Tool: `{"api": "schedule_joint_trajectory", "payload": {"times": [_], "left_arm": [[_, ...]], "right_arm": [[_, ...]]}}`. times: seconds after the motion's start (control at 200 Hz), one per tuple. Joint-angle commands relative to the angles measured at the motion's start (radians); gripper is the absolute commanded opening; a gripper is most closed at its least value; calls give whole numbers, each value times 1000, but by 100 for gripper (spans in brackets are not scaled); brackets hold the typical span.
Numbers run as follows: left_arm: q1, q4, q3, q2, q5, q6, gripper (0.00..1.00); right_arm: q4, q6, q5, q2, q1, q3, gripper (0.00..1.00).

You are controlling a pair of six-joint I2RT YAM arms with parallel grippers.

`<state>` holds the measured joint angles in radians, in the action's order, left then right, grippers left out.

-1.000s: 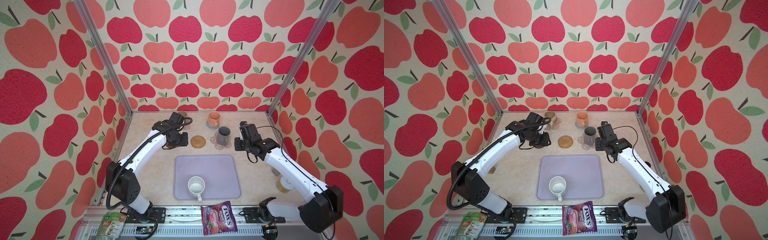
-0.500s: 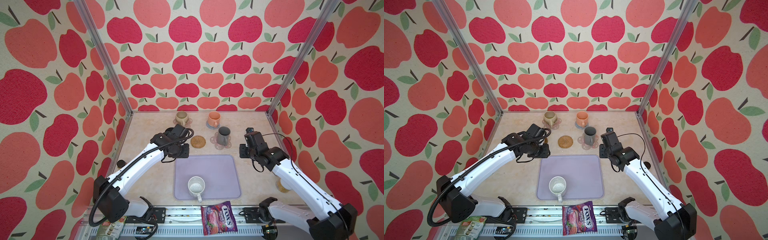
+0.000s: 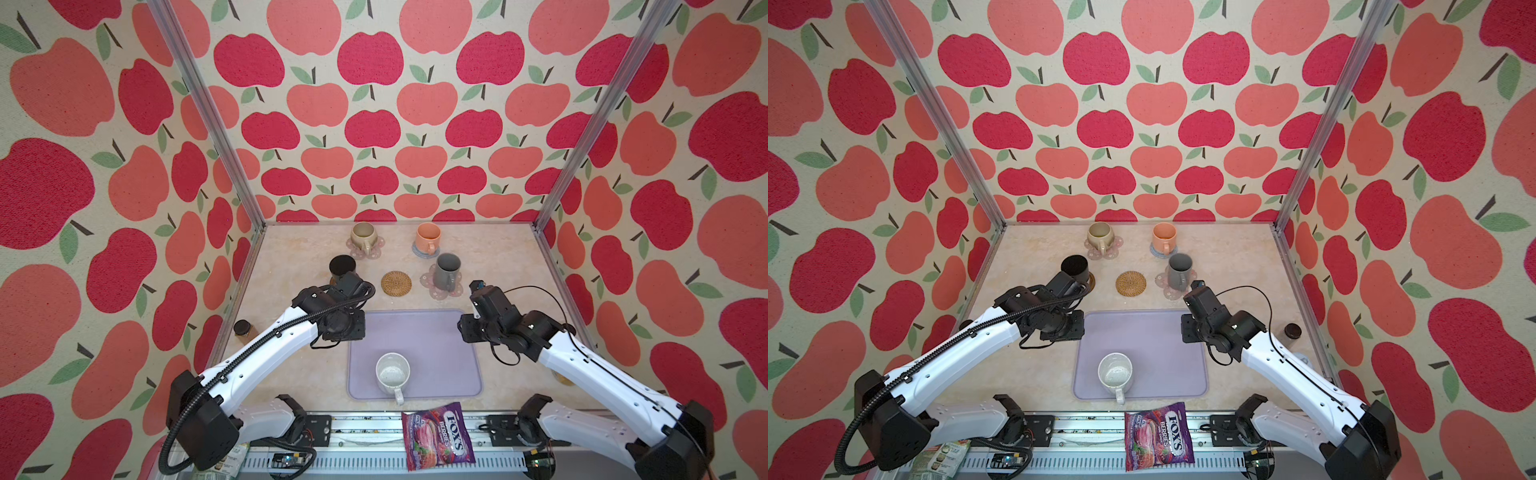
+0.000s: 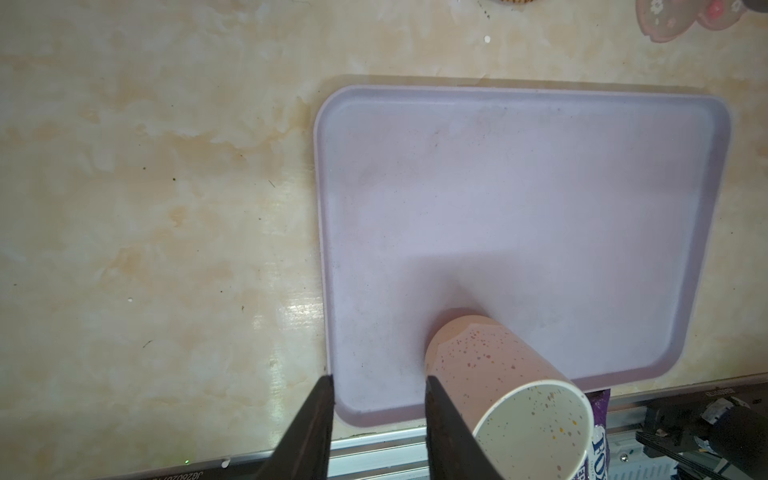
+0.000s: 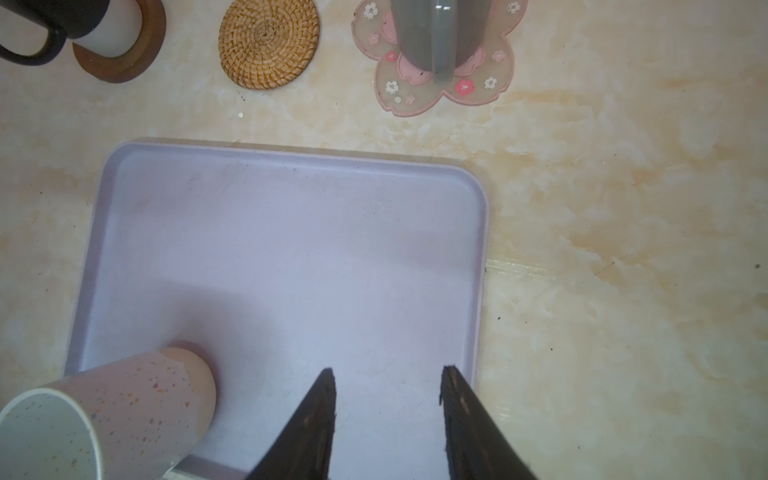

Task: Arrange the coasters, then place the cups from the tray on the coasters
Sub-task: 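Raise right gripper up and away from grey mug, then move both grippers down to the white speckled mug lying on the tray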

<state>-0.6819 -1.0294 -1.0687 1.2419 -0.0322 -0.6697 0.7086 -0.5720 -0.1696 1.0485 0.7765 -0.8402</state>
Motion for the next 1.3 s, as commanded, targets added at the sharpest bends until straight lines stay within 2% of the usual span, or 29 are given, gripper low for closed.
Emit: {"api": "schedule_joint_trajectory", "payload": {"times": [0.0, 0.12, 0.335, 0.545, 0.861, 1.291], "left_arm": [[-7, -24, 51, -16, -39, -41, 36], [-23, -1, 100, -9, -92, -56, 33], [-91, 59, 195, -8, -179, -125, 34], [-116, 161, 257, 11, -252, -171, 34], [-177, 195, 245, 93, -281, -199, 34], [-209, 184, 267, 93, -325, -248, 35]], "right_arm": [[-25, -56, 49, 22, 35, 19, 44], [-70, -77, 109, 49, 61, 38, 44], [-106, -112, 156, 70, 85, 87, 44], [-168, -130, 223, 134, 112, 118, 44], [-210, -129, 251, 287, 218, 55, 43], [-201, -150, 308, 330, 307, 47, 42]]}}
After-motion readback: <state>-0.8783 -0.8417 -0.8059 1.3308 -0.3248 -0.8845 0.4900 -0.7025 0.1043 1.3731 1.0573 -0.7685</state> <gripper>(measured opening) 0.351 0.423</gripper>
